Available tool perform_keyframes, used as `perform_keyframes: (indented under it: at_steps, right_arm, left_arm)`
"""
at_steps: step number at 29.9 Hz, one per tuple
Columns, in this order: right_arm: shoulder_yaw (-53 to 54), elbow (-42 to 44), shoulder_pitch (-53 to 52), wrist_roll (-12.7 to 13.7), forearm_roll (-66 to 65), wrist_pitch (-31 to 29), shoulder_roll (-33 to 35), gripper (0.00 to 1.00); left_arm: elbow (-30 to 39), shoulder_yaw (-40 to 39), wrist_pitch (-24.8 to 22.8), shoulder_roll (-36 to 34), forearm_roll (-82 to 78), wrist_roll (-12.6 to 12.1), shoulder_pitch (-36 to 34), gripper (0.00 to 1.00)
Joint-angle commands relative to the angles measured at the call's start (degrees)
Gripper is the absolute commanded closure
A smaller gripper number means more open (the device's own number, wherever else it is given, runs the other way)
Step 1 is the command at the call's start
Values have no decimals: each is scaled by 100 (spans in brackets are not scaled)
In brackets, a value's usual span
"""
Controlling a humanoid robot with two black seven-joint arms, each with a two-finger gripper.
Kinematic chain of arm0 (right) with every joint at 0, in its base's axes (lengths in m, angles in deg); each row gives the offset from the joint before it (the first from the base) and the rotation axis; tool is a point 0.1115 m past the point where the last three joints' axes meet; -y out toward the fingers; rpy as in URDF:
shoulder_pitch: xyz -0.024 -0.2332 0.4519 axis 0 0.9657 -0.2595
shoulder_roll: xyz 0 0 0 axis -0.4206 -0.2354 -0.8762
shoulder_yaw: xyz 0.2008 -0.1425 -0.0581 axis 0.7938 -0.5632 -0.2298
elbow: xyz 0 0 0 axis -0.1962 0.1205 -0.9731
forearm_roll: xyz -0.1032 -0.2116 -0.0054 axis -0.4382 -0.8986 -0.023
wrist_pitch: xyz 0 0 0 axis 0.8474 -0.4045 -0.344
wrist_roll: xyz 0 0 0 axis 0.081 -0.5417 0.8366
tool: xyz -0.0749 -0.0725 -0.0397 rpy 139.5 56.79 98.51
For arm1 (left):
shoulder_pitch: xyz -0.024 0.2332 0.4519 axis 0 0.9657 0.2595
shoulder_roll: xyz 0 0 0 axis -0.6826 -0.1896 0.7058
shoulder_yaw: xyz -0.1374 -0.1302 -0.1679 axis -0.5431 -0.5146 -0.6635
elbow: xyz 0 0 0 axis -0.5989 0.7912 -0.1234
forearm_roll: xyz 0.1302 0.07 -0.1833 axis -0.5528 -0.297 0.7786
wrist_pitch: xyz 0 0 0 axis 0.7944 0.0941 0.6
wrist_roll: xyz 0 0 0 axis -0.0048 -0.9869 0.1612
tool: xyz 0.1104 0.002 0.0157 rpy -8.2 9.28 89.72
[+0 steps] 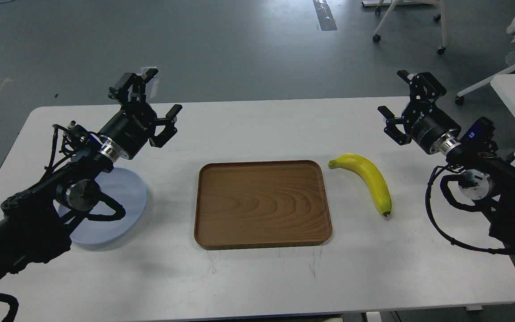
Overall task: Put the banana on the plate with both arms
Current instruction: 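Move the left gripper outward and down toward the light blue plate's rim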
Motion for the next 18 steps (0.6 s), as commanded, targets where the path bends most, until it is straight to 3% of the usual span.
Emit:
perform_keyframes:
  at_steps: [1, 14, 18]
  right_arm:
    - [0, -8, 8, -1, 0, 0, 0, 0]
    - [-52, -52, 17, -1, 0, 0, 0, 0]
    - [-149, -79, -18, -1, 0, 0, 0, 0]
  left_arm:
    - [1, 0, -3, -23, -13, 1, 25, 0]
    - [-69, 71, -21, -146, -83, 1, -63, 0]
    - [-87, 71, -149, -681, -426, 1, -124, 0]
